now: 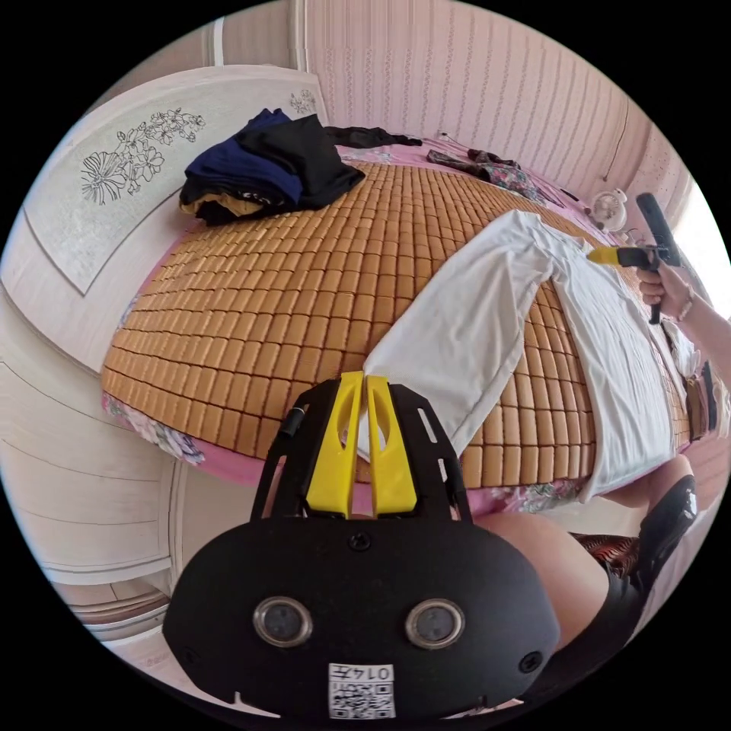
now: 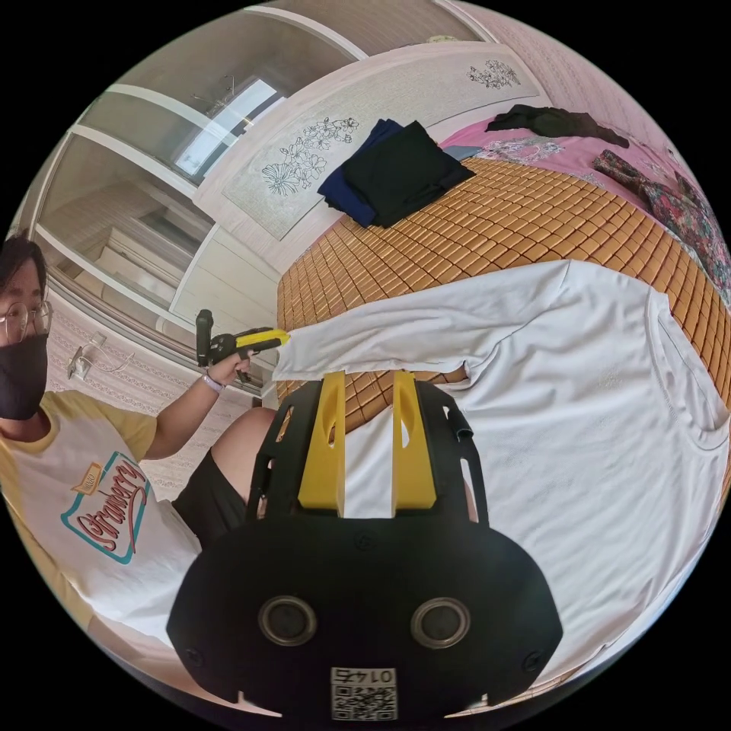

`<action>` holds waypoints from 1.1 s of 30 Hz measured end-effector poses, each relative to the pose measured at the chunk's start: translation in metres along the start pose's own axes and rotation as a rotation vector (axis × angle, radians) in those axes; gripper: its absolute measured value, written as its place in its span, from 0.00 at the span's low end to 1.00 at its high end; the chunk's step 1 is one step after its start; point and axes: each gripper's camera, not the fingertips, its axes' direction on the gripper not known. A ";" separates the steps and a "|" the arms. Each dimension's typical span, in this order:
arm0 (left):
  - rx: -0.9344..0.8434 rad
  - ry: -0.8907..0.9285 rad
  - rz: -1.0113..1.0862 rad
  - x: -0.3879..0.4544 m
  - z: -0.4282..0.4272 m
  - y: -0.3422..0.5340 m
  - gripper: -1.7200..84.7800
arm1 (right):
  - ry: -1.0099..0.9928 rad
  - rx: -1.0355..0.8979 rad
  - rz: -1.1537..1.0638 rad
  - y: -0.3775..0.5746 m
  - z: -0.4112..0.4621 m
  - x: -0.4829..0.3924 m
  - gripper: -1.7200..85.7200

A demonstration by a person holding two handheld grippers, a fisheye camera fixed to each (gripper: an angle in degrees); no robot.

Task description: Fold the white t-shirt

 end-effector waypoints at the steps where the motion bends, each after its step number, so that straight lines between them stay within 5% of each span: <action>1: 0.014 -0.020 -0.008 -0.015 -0.002 -0.012 0.02 | 0.001 -0.004 0.003 0.002 0.002 0.000 0.12; 12: 0.122 0.016 -0.245 -0.047 -0.017 -0.009 0.08 | 0.025 -0.056 0.061 0.036 0.033 -0.011 0.13; 22: -0.043 -0.050 -0.290 -0.039 0.005 -0.012 0.09 | 0.166 -0.057 0.180 0.061 0.059 -0.010 0.12; 33: 0.128 -0.051 -0.630 -0.054 -0.011 0.001 0.08 | 0.477 0.064 0.193 -0.116 0.127 0.017 0.04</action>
